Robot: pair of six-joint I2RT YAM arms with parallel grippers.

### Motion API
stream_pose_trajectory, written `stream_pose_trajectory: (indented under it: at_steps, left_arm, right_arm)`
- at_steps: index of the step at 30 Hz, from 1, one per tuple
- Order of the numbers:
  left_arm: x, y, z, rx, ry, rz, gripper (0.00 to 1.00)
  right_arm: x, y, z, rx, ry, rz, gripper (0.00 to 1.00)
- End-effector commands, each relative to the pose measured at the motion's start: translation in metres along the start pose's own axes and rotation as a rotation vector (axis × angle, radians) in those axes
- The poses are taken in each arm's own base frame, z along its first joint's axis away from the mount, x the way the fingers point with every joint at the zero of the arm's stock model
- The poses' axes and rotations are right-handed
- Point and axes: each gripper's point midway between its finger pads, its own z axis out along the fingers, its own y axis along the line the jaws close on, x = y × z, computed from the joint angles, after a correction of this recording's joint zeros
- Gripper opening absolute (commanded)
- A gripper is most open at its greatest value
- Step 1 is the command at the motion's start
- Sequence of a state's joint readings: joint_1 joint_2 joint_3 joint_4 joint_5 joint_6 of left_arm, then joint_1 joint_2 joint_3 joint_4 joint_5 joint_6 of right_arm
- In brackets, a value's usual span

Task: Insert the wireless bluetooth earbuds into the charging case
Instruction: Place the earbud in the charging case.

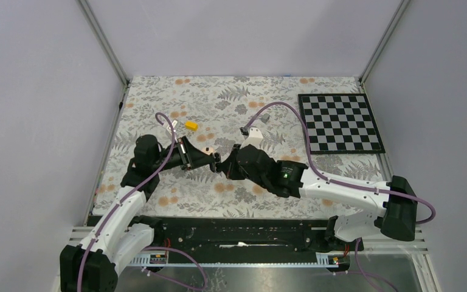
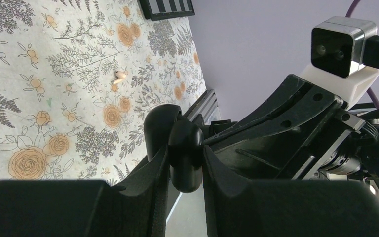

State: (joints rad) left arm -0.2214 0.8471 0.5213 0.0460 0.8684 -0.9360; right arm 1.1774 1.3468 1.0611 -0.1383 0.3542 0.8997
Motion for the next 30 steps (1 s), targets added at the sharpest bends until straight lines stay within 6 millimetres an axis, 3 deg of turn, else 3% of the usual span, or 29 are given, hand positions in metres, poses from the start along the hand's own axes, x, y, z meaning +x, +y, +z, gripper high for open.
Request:
stream_pose_trajectory:
  at_steps: [1,14,21,25,30]
  left_arm:
    - [-0.009,-0.023,-0.004,0.057,-0.027,0.065,0.00]
    - [-0.006,-0.021,-0.004,0.059,-0.013,0.056,0.00]
    - [-0.004,-0.018,-0.004,0.052,-0.010,0.059,0.00]
    - [-0.003,-0.014,-0.003,0.040,-0.003,0.053,0.00]
    - [-0.003,-0.012,-0.002,0.035,0.004,0.046,0.00]
  right_arm:
    - [-0.014,0.017,0.001,-0.021,-0.049,0.029,0.00]
    - [-0.008,0.015,0.010,0.013,-0.039,0.010,0.00]
    - [-0.005,0.017,0.010,0.021,-0.031,0.006,0.40]
    - [-0.014,0.021,0.001,0.008,-0.056,0.011,0.46]
    - [-0.028,0.012,-0.015,0.037,-0.104,0.015,0.47]
